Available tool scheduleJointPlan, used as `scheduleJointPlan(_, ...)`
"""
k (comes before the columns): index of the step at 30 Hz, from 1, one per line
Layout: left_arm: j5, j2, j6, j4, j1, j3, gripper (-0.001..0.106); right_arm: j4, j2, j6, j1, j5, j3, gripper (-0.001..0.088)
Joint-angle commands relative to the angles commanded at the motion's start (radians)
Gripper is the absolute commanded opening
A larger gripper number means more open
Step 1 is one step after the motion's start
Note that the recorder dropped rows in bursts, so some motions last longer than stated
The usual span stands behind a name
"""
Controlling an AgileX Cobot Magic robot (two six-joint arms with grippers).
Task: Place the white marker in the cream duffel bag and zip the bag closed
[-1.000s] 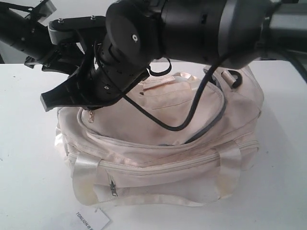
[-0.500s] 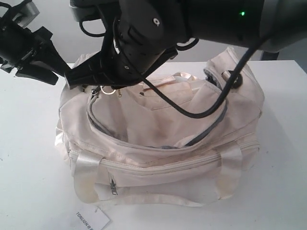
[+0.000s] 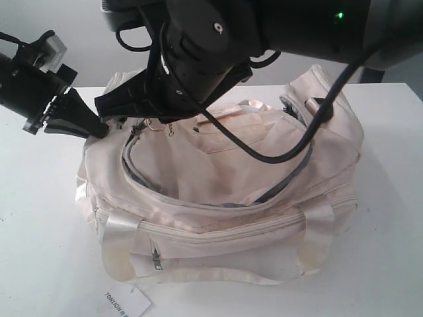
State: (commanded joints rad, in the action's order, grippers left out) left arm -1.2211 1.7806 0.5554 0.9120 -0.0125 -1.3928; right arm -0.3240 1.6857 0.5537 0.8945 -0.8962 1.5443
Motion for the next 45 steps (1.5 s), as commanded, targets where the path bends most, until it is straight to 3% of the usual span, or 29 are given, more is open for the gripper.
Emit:
scheduleJointPlan(12,0.000,0.000,0.013,0.029,0.000,0.000,0.000,0.335,0.000,-0.234,0.000,-0.079,0.000,0.0000)
scheduleJointPlan(18,0.000,0.000,0.012,0.045,0.000,0.000,0.000,0.425,0.000,-0.287,0.000,-0.077,0.000,0.0000)
scheduleJointPlan(25,0.000,0.000,0.024,0.067,0.000,0.000,0.000,0.391,0.002,-0.290,0.000,-0.006,0.000,0.0000)
scheduleJointPlan(45,0.000,0.000,0.028,0.067,0.000,0.000,0.000,0.021,-0.001,-0.281,0.000,0.230,0.000,0.0000)
